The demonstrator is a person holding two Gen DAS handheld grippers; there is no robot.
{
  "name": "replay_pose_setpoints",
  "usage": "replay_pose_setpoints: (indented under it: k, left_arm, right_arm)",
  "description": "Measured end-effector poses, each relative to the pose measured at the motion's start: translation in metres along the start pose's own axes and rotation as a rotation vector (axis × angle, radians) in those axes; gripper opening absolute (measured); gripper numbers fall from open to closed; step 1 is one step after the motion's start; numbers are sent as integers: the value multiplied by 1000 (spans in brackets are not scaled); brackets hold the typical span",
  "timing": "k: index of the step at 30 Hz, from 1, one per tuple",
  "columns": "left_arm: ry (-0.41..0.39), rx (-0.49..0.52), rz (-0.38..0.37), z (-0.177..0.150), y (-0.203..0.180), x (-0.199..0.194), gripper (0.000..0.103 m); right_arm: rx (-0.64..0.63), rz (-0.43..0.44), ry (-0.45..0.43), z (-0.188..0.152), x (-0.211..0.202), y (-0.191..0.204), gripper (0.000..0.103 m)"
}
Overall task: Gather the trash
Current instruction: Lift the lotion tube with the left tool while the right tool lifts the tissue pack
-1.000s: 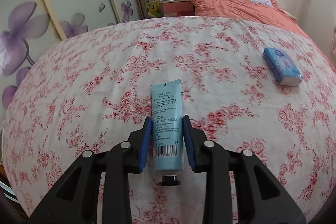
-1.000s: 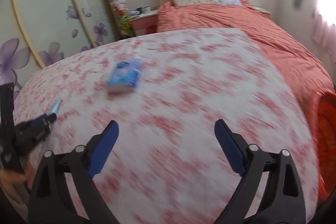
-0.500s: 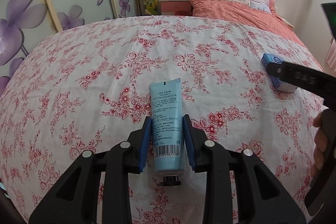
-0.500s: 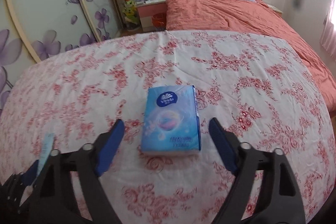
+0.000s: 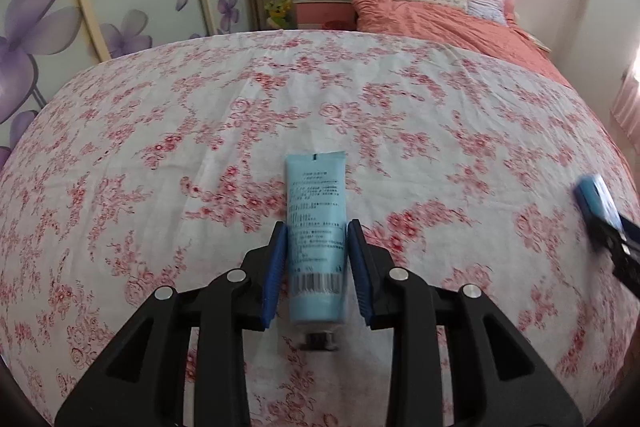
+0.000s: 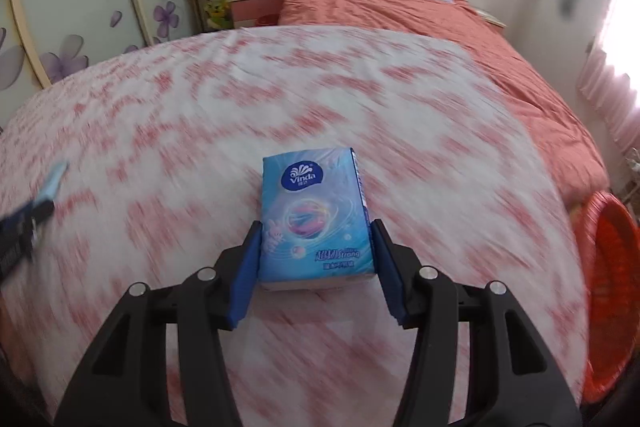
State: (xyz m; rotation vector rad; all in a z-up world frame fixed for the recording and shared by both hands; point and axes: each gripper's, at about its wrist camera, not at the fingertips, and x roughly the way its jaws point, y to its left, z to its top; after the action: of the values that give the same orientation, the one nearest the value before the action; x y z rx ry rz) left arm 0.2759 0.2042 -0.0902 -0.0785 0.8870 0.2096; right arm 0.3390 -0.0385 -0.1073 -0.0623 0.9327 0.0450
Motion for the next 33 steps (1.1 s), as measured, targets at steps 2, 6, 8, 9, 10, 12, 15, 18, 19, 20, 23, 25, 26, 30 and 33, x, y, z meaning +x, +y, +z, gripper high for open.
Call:
replay_pose_setpoints:
  k: [2, 6, 8, 9, 10, 12, 15, 18, 19, 20, 23, 25, 26, 30, 33]
  left_arm:
    - [-2, 19, -31, -5, -4, -4, 31]
    - [-2, 51, -46, -11, -10, -8, 31]
    - [-1, 42, -39, -11, -9, -8, 31]
    - [-1, 39, -34, -11, -8, -8, 31]
    - [-1, 36, -31, -12, -8, -8, 31]
    - [-1, 31, -28, -12, -7, -9, 31]
    - [-1, 30, -26, -12, -7, -9, 31]
    - [-1, 32, -23, -12, -6, -9, 31]
    - [-1, 30, -22, -12, -7, -9, 31]
    - [-1, 30, -21, -12, -7, -10, 31]
    - [-4, 34, -33, -14, -7, -11, 29]
    - [-13, 40, -41, -15, -8, -14, 29]
    - [-24, 45, -43, -16, -8, -17, 28]
    - [-42, 77, -38, -18, -14, -25, 28]
    - [-46, 90, -45, -17, -19, -29, 29]
  right_arm:
    - [-1, -25, -2, -13, -8, -12, 52]
    - [13, -26, -5, -29, -15, -26, 53]
    - [30, -19, -10, -30, -15, -27, 53]
    - [38, -16, -13, -31, -15, -28, 53]
    - [45, -14, -22, -33, -16, -30, 54]
    - [48, -8, -22, -32, -16, -29, 55]
    - [58, 5, -21, -32, -15, -30, 55]
    - [58, 5, -22, -32, -16, -30, 55]
    - [57, 6, -23, -32, -16, -30, 53]
    - [54, 9, -24, -33, -17, -30, 52]
    - [40, 25, -28, -35, -19, -28, 50]
    - [38, 36, -35, -38, -23, -28, 50]
    - [37, 39, -39, -39, -25, -28, 50]
    - [31, 48, -55, -42, -33, -28, 50]
    - [34, 57, -74, -41, -42, -30, 50]
